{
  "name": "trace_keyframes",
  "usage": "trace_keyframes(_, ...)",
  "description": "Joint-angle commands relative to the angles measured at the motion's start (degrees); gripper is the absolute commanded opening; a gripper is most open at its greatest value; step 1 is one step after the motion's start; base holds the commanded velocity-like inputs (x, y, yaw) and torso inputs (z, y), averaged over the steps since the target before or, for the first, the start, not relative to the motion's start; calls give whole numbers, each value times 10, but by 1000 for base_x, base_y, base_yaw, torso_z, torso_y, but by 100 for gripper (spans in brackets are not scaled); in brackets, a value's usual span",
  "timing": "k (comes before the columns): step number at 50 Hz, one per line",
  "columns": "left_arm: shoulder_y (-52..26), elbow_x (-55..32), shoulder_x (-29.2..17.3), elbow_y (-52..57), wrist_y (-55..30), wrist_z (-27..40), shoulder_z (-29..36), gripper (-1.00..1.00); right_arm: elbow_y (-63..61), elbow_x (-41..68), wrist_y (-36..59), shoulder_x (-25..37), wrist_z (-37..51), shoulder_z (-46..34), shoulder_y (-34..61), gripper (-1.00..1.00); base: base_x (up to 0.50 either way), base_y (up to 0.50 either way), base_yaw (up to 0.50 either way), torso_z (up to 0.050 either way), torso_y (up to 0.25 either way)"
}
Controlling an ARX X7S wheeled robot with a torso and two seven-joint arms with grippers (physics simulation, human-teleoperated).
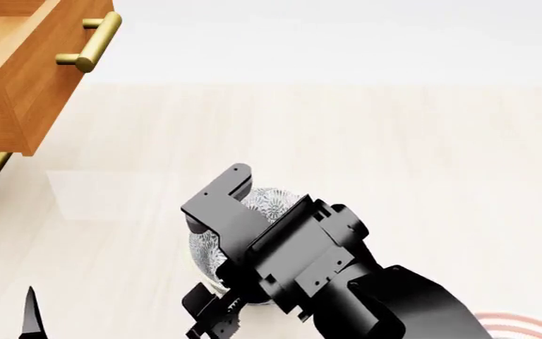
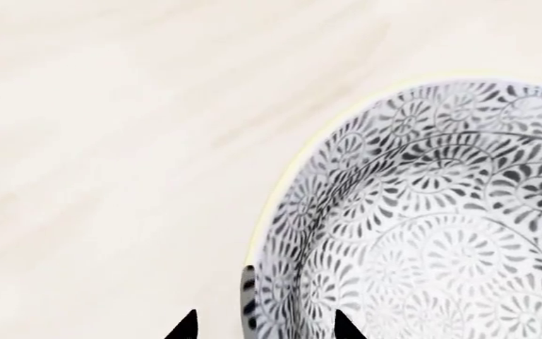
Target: Put the bowl on the plate.
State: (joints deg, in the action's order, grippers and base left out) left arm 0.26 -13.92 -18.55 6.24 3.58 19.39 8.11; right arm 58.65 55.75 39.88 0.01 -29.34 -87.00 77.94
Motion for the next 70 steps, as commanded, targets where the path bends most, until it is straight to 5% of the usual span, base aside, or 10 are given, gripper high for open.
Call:
trace_keyframes(1, 0, -1, -2, 1, 0, 2, 1, 100, -2, -3, -2, 0, 1, 0, -2, -100, 0, 0, 0, 0, 0)
trace_keyframes(28, 1, -4, -5, 5, 0, 5, 5, 100, -20, -23, 0, 2, -8, -4, 46, -100, 0, 0, 0, 0, 0)
trace_keyframes(35, 2, -5, -6, 11, -1, 6, 7, 100, -234, 36, 93, 128, 104, 41, 111, -100, 0, 0, 0, 0, 0)
trace_keyframes(43, 3, -9, -8, 14, 0, 7, 6, 100, -356, 83, 164, 205, 183, 73, 158, -100, 0, 0, 0, 0, 0)
trace_keyframes(70, 3, -2, -17, 19, 5, 5, 13, 100, -567, 240, 406, 317, 364, 127, 304, -100, 0, 0, 0, 0, 0)
